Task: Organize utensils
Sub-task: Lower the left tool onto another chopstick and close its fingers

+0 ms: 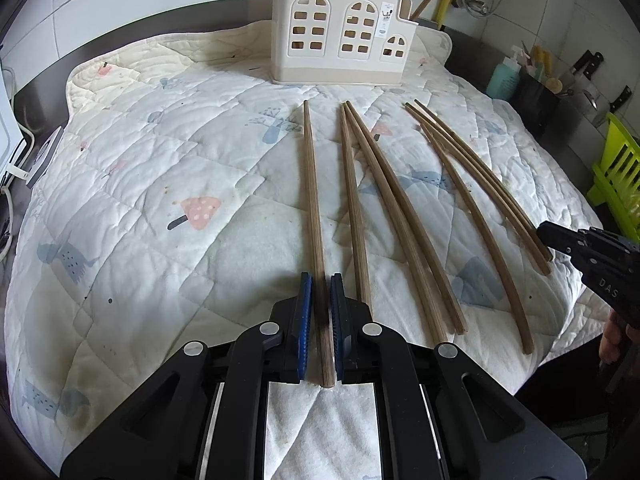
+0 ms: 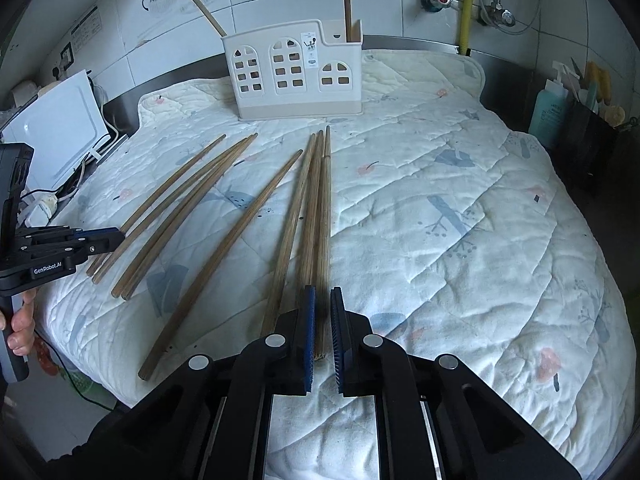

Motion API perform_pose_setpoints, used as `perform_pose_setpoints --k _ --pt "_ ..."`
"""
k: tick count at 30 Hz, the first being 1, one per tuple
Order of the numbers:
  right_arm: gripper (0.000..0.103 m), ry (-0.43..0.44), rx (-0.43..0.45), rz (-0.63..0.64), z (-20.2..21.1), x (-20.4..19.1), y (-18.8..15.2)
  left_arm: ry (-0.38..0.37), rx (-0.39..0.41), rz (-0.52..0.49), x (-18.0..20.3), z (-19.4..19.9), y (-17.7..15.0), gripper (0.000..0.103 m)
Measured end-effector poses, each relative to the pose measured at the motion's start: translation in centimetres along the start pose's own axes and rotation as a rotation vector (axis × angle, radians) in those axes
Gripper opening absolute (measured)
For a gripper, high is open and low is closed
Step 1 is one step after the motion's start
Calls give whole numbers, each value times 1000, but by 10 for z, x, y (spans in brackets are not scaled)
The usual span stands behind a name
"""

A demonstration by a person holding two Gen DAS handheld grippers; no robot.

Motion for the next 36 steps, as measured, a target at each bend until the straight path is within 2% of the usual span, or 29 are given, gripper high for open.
perform_pose_setpoints --k 5,13,22,24,28,30,34,36 --pt "8 5 -8 -1 -6 -1 -2 -10 3 -4 0 -1 0 11" --pt "7 -1 -2 -6 0 0 0 -30 -33 6 -1 0 5 7" --pt "7 -41 93 23 41 5 30 -48 15 -10 3 22 23 6" --pt "7 -44 124 21 52 7 40 -49 39 -10 4 29 30 1" --pt "7 -52 178 25 67 9 62 -66 57 -24 7 35 40 1" --pt "7 -53 193 29 71 10 70 -75 41 -36 8 34 36 3" --pt "7 -46 202 30 71 9 76 -41 12 -50 3 24 20 6" --pt "7 -42 203 29 70 8 77 -35 -11 -41 -1 18 13 12"
Point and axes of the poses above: each gripper's, at about its wrist camera, not at the fingertips, and z roughly against the way its jaws point, x to its right, y to its top, the point moved 9 cm from there along -z, roughly the way its jaws point, and after that the axes turned 14 degrees about z, right-handed, at the moved point
